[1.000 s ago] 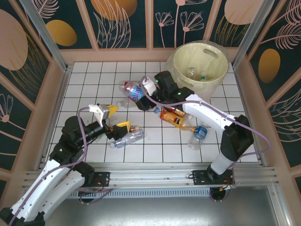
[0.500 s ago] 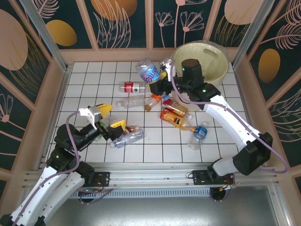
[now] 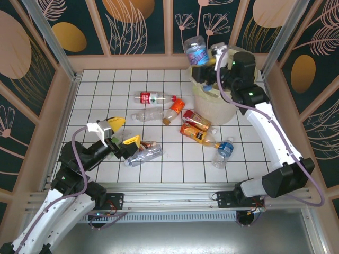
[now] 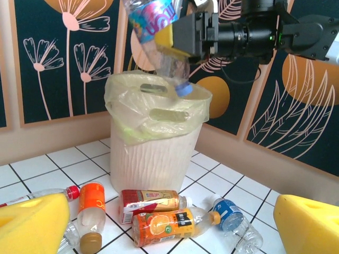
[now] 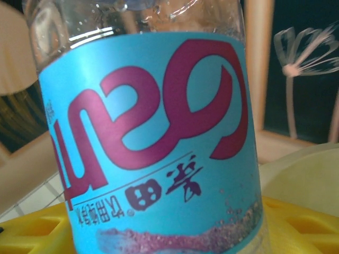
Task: Put the plastic bottles in the bin
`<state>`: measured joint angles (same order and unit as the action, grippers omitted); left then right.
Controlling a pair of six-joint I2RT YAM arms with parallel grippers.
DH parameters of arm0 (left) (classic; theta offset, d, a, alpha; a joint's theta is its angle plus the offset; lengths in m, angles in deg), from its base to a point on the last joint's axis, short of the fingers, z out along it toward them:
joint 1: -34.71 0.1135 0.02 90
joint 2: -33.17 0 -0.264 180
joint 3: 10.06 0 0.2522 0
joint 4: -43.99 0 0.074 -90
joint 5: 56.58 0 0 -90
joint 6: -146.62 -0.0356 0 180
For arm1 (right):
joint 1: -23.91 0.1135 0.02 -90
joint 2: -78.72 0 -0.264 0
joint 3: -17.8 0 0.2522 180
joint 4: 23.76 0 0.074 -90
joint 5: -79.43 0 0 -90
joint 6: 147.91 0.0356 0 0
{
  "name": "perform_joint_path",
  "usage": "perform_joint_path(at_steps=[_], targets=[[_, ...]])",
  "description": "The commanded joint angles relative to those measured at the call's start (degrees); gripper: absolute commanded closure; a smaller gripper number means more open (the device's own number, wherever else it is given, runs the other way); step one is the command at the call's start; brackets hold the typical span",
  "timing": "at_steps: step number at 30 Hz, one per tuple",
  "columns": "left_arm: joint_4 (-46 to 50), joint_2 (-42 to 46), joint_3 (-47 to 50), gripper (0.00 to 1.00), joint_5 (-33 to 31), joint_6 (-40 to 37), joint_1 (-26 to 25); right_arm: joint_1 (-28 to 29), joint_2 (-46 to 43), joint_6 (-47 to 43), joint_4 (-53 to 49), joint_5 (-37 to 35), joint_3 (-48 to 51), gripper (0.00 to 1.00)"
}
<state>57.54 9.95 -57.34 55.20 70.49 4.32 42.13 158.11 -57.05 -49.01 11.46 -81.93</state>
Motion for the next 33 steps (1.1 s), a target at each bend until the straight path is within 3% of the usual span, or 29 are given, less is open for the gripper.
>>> perform_joint_path(at_steps=[1,6,12,29,33], targets=[[-0.72,0.53,-0.59,0.01,-0.42,0.91,-0.19,-2.73,-1.15,3.51,3.72,-6.11,-2.7,0.31],[0.58,-0.01,-1.03,0.01,-0.77,0.36,-0.19,-6.04,2.29,5.5,1.47,-14.78,-4.86,0.31],[0.94,-1.86,-1.42,0.01,1.45,0.46,-0.19,-9.81,6.96,7.75,-3.72,-20.14,-6.4,0.31],[1.7,-3.28,-1.69,0.01,1.81,0.46,-0.19,-13.98,9.13,10.91,-9.37,-19.43,1.5,0.26],[1.7,-3.66,-1.64,0.01,1.87,0.55,-0.19,-14.07,8.48,10.94,-10.35,-21.05,2.02,0.19]])
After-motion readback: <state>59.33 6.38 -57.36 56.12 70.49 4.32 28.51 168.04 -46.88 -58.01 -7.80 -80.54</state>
